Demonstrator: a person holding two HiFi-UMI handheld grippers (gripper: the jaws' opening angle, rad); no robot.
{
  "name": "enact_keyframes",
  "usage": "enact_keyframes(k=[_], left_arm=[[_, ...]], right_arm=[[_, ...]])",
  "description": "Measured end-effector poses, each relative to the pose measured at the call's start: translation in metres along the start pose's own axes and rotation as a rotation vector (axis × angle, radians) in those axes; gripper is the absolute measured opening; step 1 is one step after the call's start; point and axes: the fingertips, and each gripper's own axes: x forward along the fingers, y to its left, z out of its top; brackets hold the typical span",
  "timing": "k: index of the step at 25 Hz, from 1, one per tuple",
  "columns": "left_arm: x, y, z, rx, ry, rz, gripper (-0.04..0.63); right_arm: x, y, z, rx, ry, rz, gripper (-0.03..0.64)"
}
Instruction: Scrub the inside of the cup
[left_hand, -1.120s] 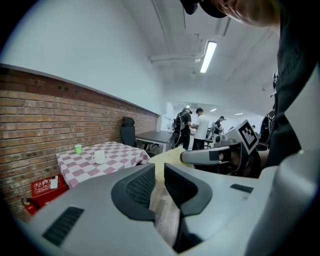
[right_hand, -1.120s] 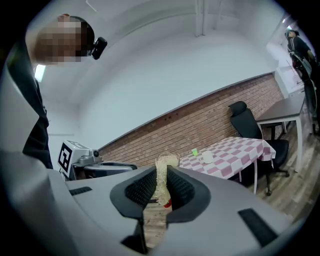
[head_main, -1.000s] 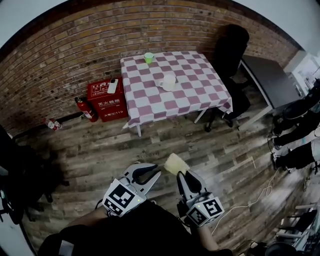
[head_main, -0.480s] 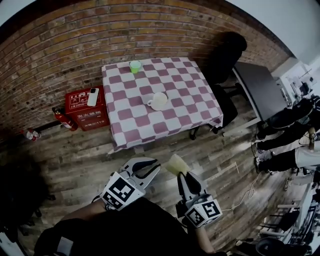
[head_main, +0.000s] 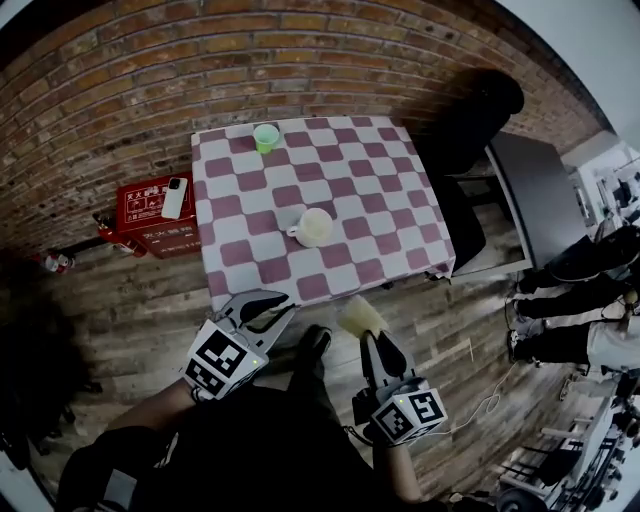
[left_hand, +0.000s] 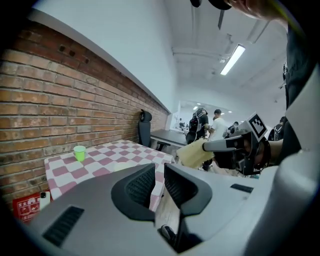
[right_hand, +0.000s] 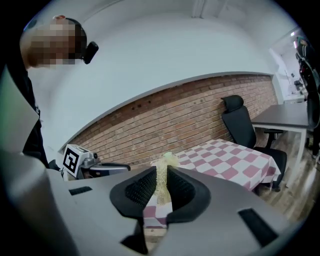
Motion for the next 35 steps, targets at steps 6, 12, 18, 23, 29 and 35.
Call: enact_keyframes(k=[6, 12, 18, 23, 29, 35], left_arm=[[0.07, 0.039, 0.02, -0.044, 0.015, 0.221, 0.066], [0.122, 0.059, 0.032, -0.065, 0.057, 0.351, 0.066], [0.147, 0.108, -0.005, -0.101, 0.15, 0.406, 0.066], [0.16, 0.158, -0.05, -0.02, 0.281, 0.344, 0.076], [0.182, 0.184, -0.092, 0.101, 0.388, 0.243, 0.12], [0.191, 0.192, -0.108, 0.087, 0.407, 0.249, 0.12]], right_arm=[[0.068, -0.073, 0.034, -0.007, 0.078, 0.194, 0.073], [0.122, -0.118, 0.062, -0.099, 0.193, 0.332, 0.072], [0.186, -0.124, 0.055, -0.164, 0.273, 0.369, 0.072], [0.243, -0.11, 0.029, -0.233, 0.384, 0.363, 0.072], [0.28, -0.09, -0.018, -0.501, 0.591, 0.376, 0.072], [0.31, -0.079, -0.062, -0.663, 0.758, 0.398, 0.072]])
